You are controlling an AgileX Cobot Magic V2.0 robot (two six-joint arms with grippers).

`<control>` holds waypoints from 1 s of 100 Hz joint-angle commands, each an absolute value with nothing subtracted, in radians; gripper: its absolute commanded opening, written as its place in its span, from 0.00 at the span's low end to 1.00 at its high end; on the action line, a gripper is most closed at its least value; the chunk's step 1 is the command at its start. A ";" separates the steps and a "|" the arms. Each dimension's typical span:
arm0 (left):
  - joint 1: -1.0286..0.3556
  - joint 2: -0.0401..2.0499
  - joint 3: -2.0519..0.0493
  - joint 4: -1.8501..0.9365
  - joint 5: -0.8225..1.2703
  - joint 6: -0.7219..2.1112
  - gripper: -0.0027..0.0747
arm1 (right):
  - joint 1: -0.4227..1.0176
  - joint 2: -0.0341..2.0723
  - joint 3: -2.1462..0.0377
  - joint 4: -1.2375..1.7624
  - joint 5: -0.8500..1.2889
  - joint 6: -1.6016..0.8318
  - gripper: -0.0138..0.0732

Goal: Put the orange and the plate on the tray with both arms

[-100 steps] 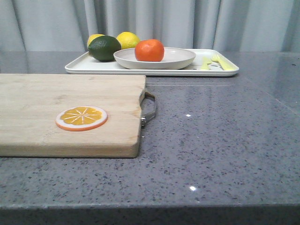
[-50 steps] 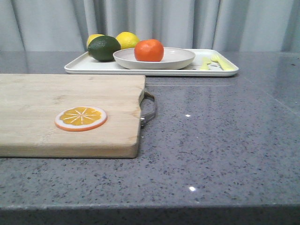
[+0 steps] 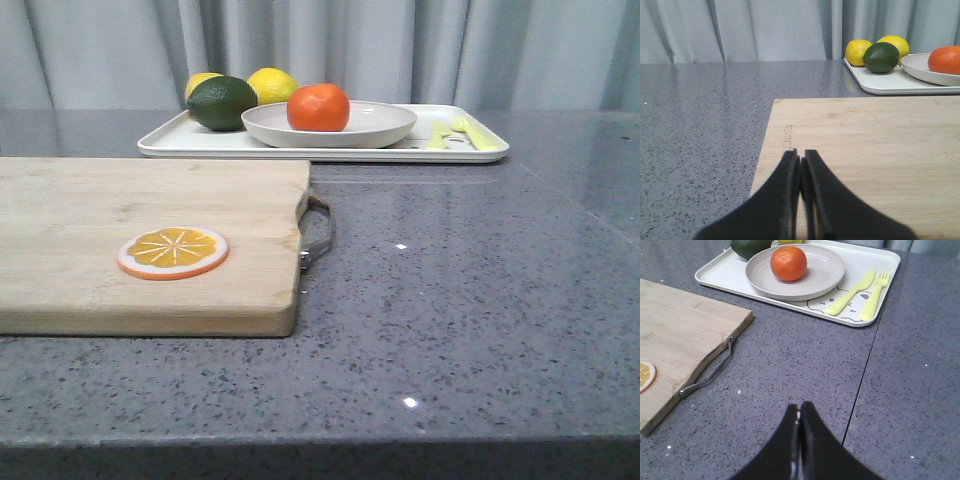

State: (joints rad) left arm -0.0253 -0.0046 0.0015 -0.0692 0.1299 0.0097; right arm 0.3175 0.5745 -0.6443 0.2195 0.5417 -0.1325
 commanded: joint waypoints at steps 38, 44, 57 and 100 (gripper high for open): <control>-0.024 -0.039 0.010 -0.069 0.056 0.000 0.01 | 0.317 0.575 -0.668 0.220 0.465 -0.142 0.11; -0.024 -0.039 0.010 -0.069 0.056 0.000 0.01 | 0.317 0.579 -0.668 0.220 0.465 -0.142 0.11; -0.024 -0.039 0.010 -0.069 0.056 0.000 0.01 | 0.317 0.573 -0.647 0.199 0.419 -0.142 0.11; -0.024 -0.037 0.010 -0.069 0.056 0.000 0.01 | 0.186 0.346 -0.328 -0.060 -0.038 0.090 0.11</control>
State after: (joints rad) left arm -0.0253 -0.0046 0.0015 -0.0692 0.1316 0.0000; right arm 0.2234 0.3905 -0.3543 0.0222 0.1139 0.0139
